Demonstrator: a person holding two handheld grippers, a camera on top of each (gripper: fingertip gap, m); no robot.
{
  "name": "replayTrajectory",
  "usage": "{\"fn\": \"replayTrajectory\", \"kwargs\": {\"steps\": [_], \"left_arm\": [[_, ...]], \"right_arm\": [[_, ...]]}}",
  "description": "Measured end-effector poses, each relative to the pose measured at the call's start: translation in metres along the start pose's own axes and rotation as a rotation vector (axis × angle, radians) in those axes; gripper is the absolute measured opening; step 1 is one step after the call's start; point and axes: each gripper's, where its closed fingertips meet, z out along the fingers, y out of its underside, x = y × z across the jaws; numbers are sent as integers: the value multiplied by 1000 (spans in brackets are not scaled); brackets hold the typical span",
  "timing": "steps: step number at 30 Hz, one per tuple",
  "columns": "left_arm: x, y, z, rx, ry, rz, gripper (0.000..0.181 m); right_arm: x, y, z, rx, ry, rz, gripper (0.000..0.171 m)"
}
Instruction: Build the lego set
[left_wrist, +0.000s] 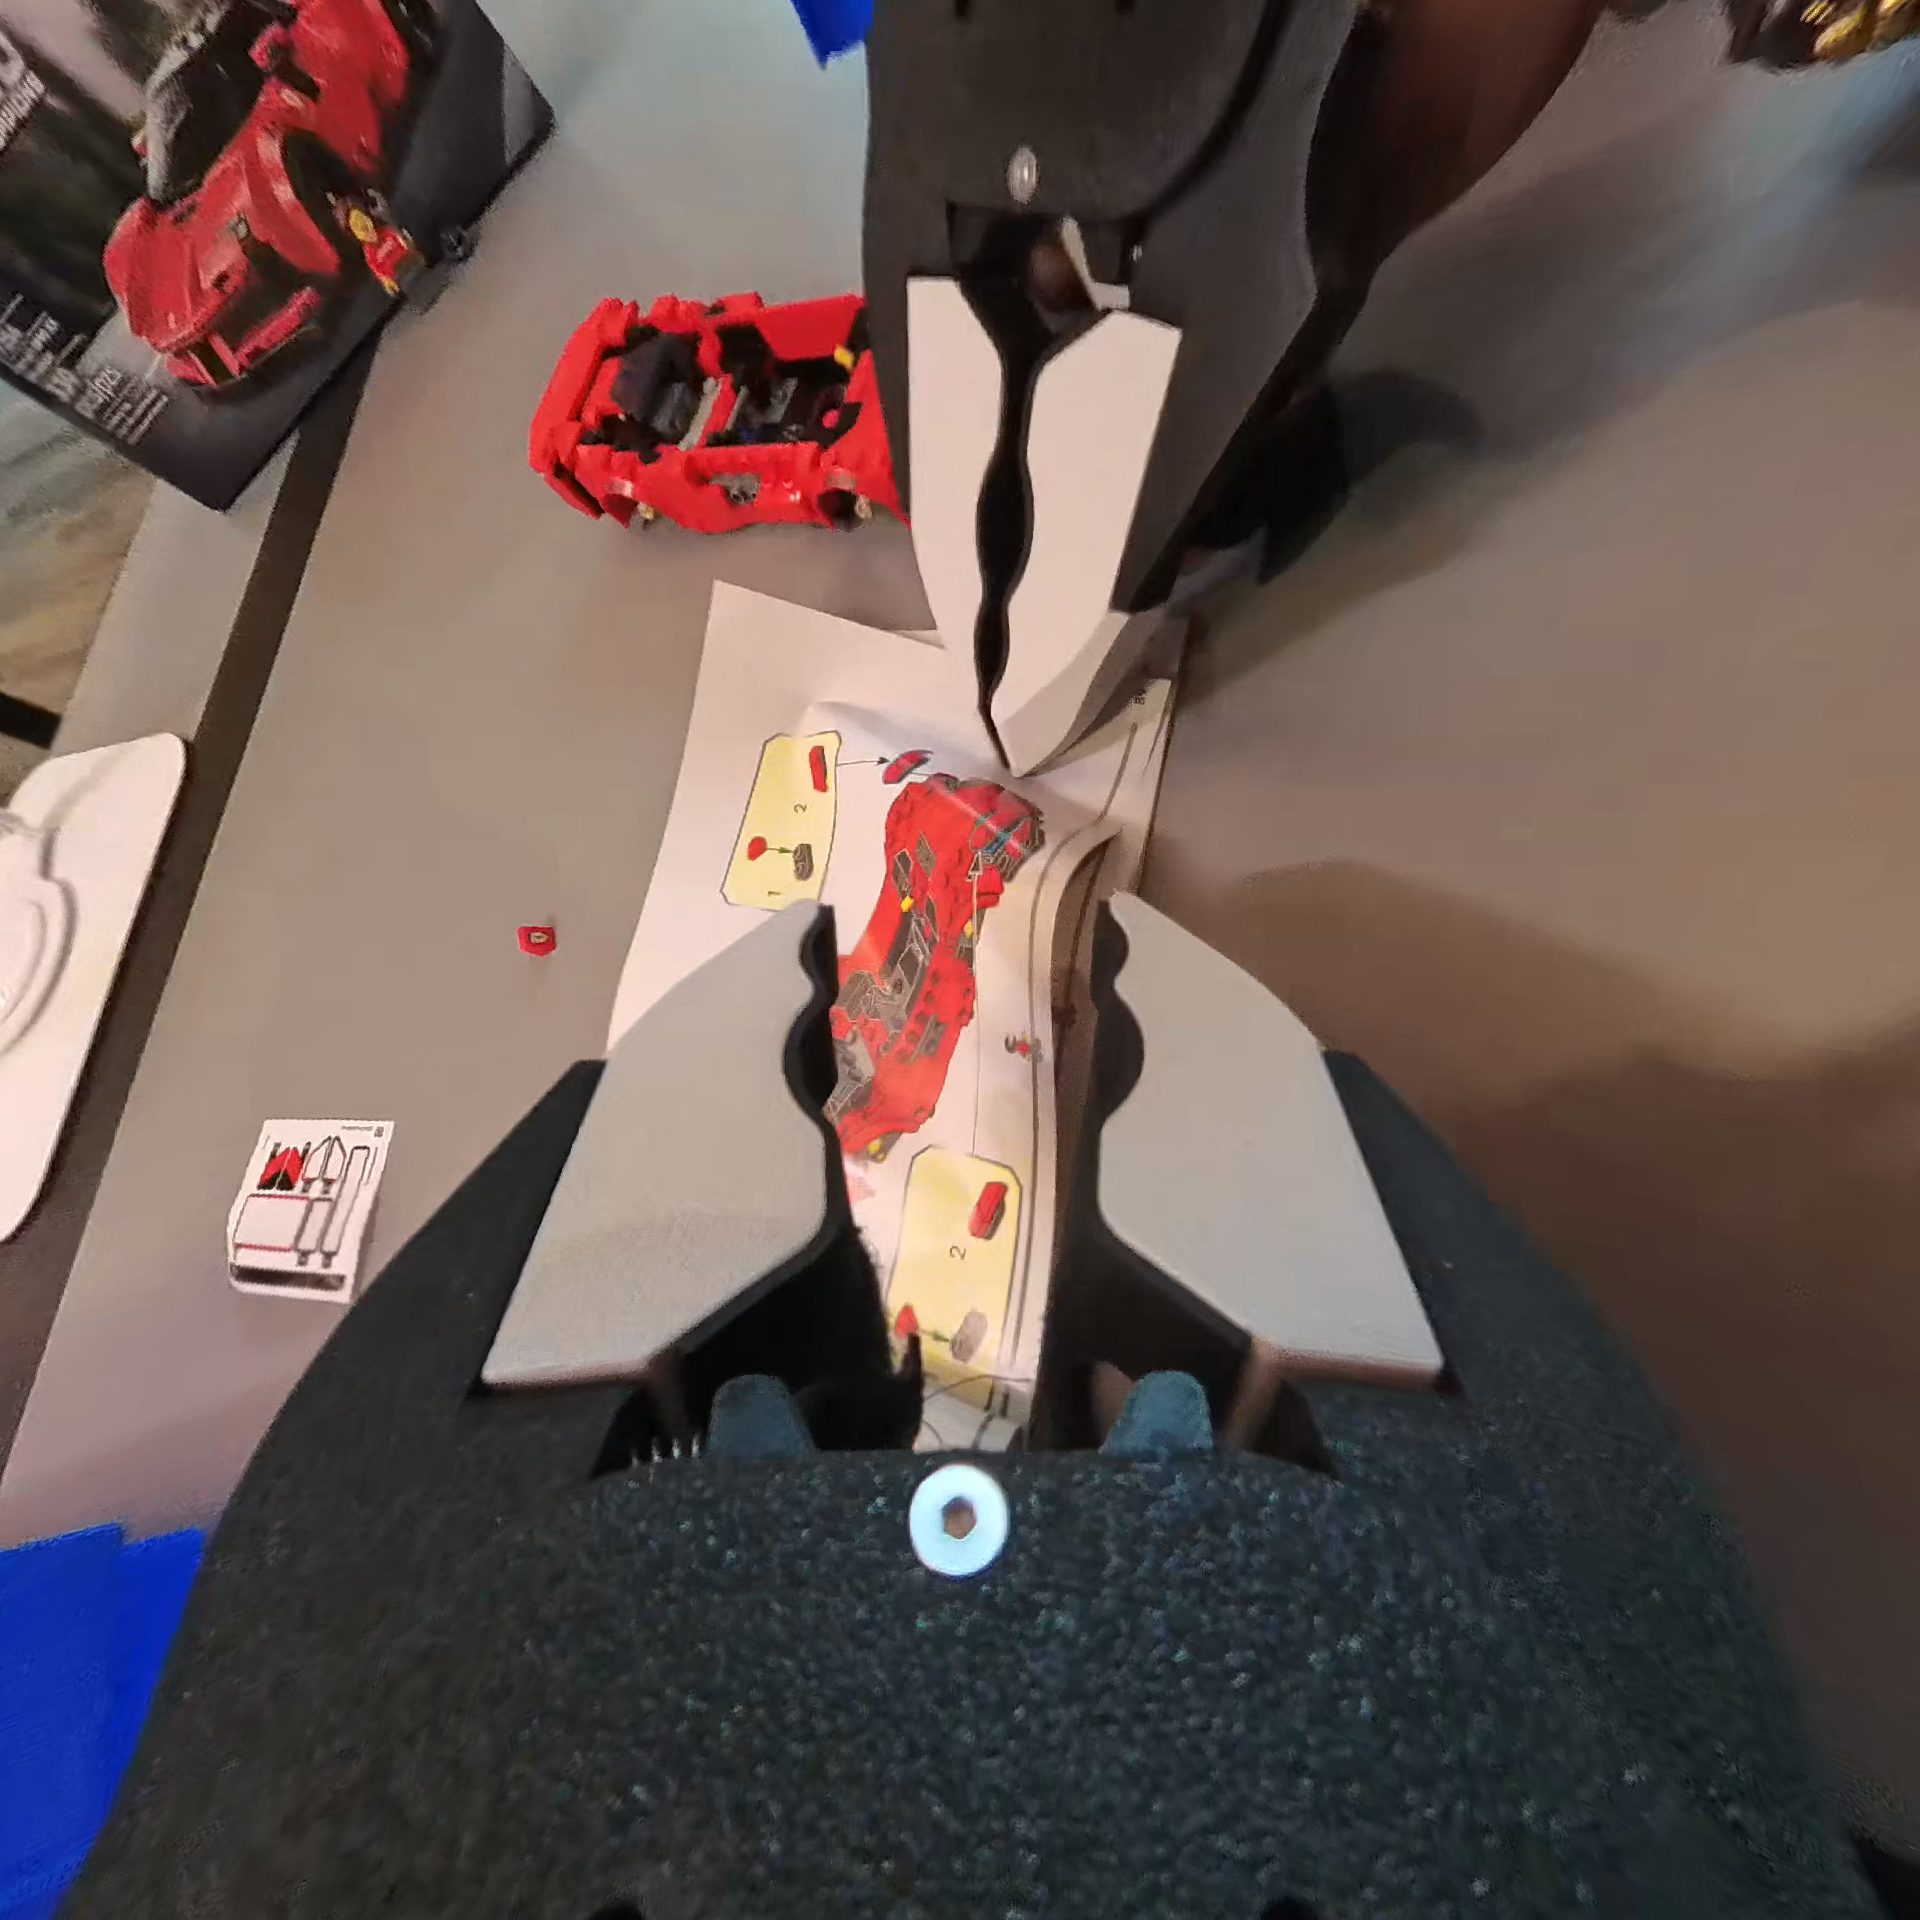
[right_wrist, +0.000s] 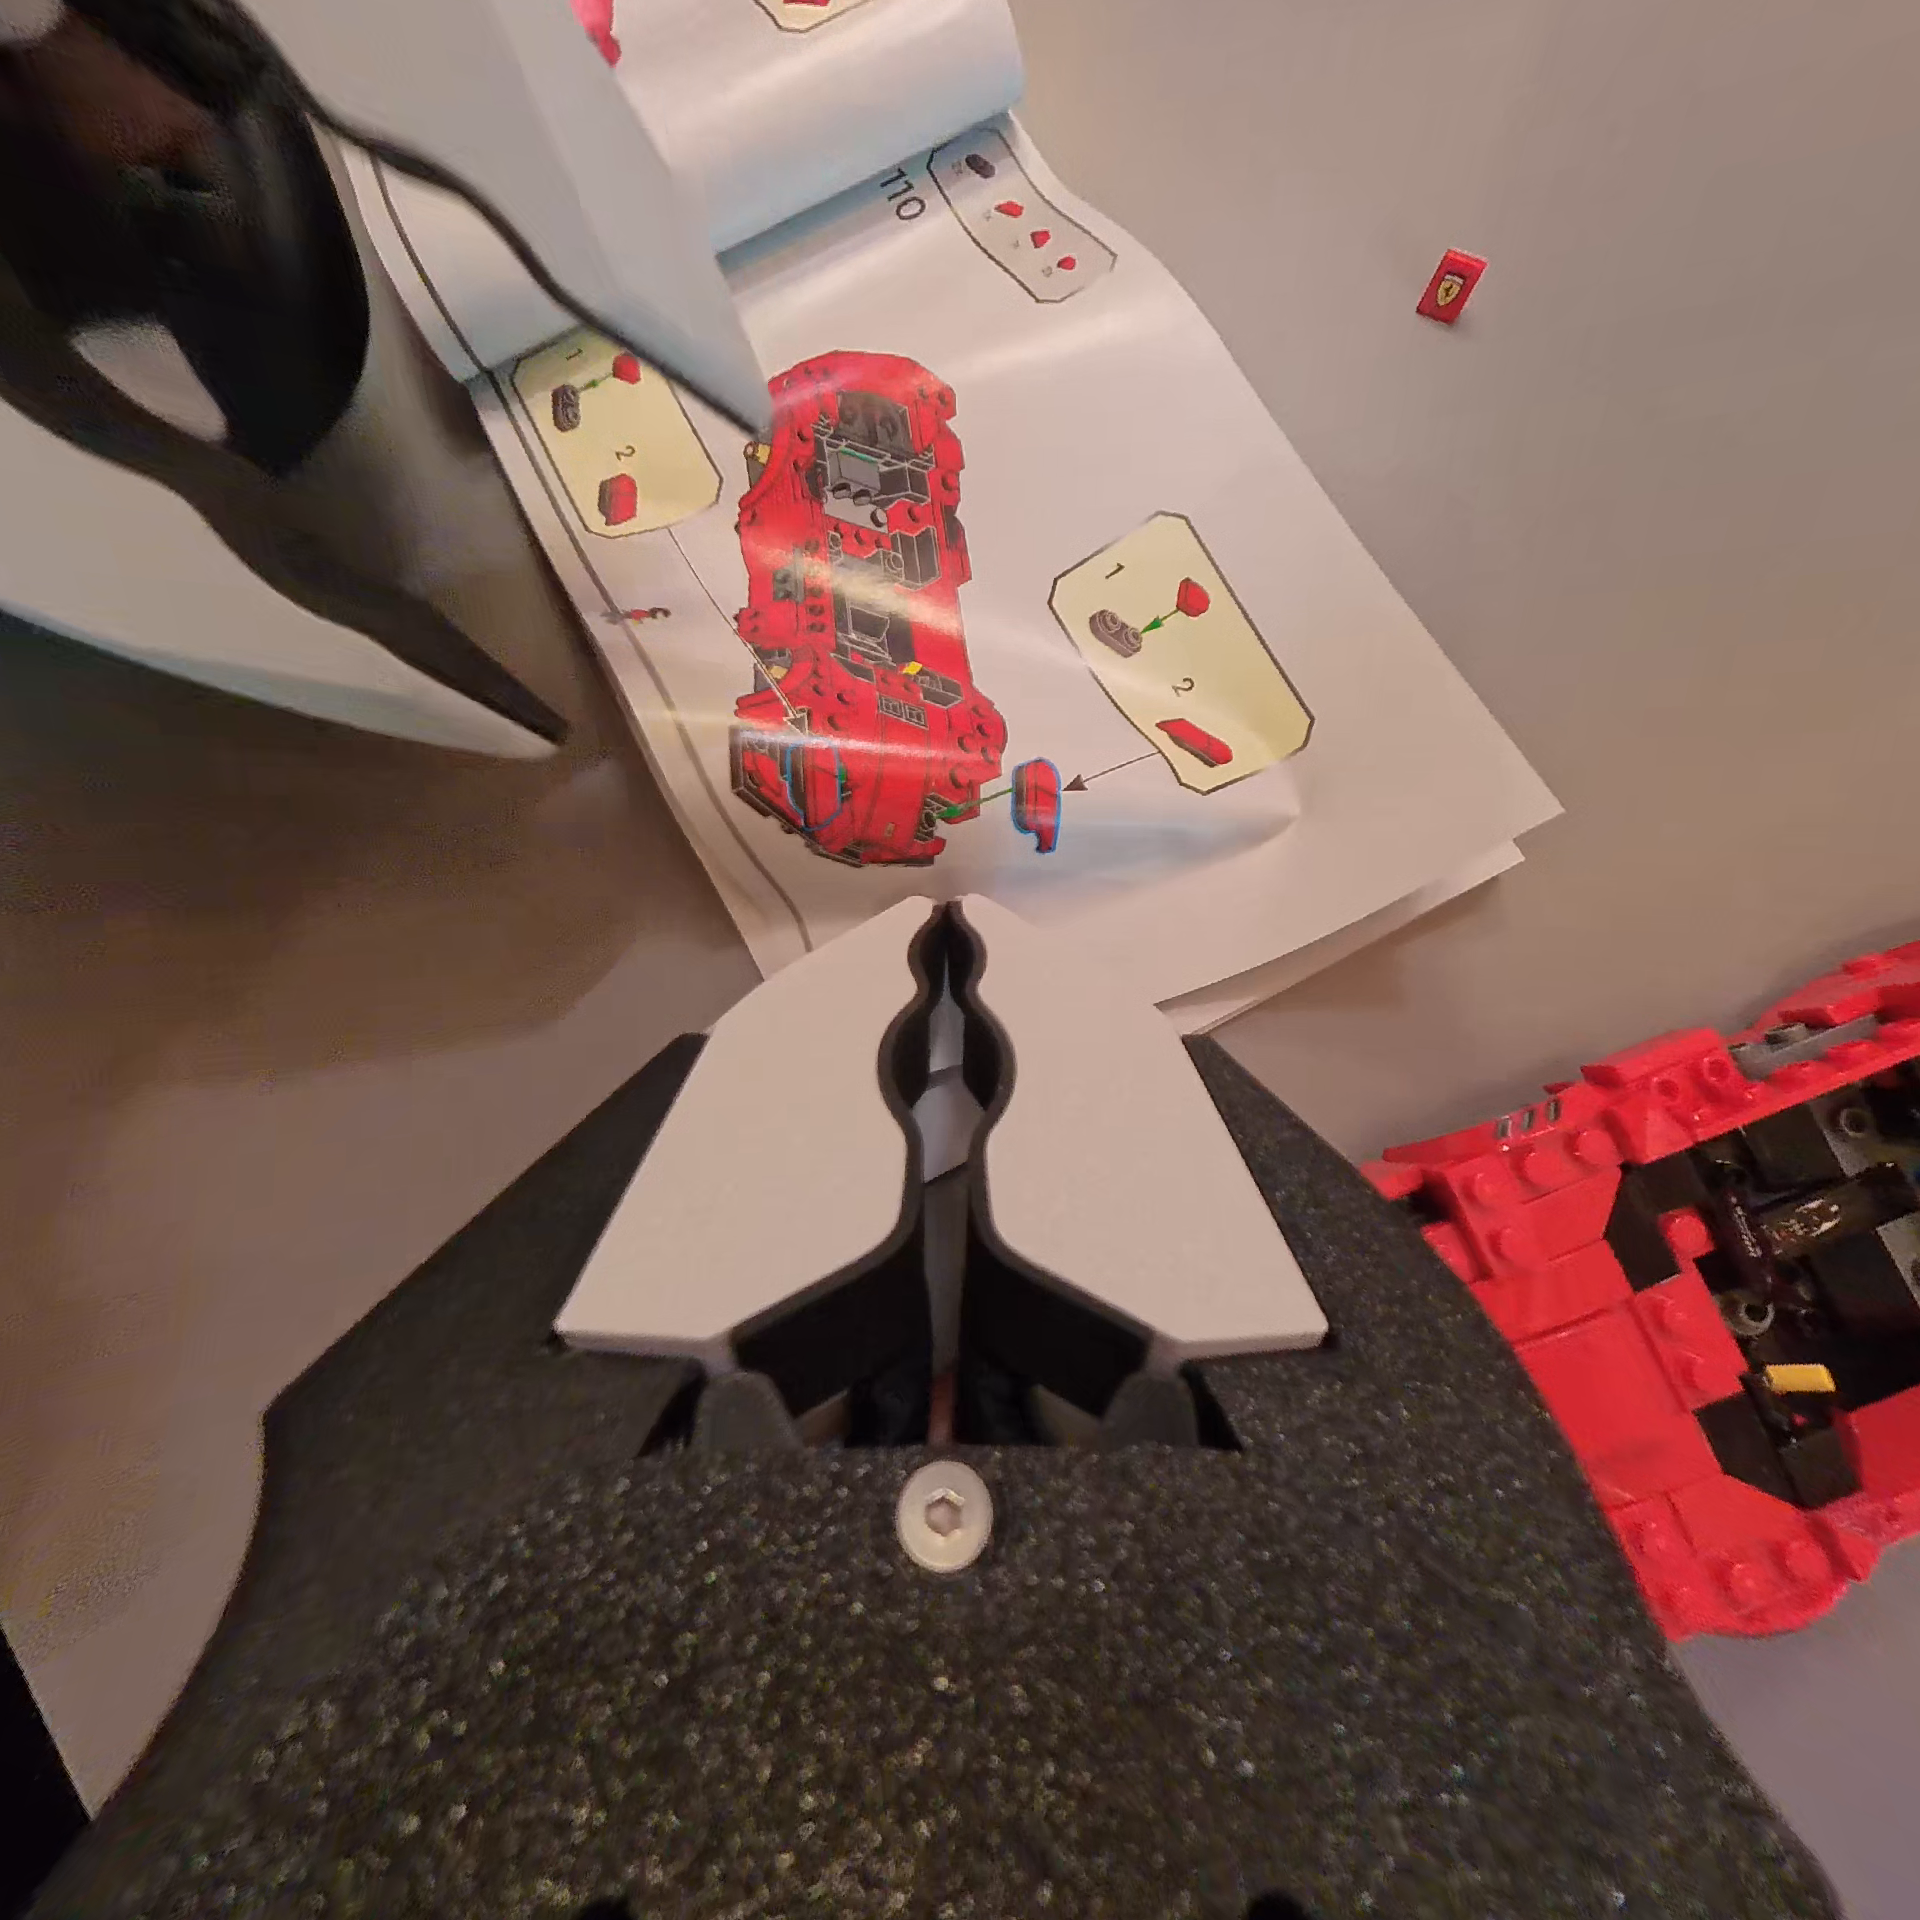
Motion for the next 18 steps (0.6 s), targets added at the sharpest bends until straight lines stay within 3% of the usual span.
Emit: {"fn": "replayTrajectory", "kwargs": {"steps": [2,7,10,14,18], "left_arm": [[-1,6,8,-45,-28,6,41],[3,12,9,-64,-45,25,3],[-13,10,-6,-19,-159,-30,0],[-47,16,-51,103,-338,-256,0],[-62,45,-98,195,-492,-488,0]], "right_arm": [[0,0,0,0,4,-1,0],[-1,0,-2,-18,11,-36,2],[0,-26,-23,143,52,-45,5],[-7,-55,-60,351,5,58,8],[-31,-50,-23,151,-100,17,10]]}}
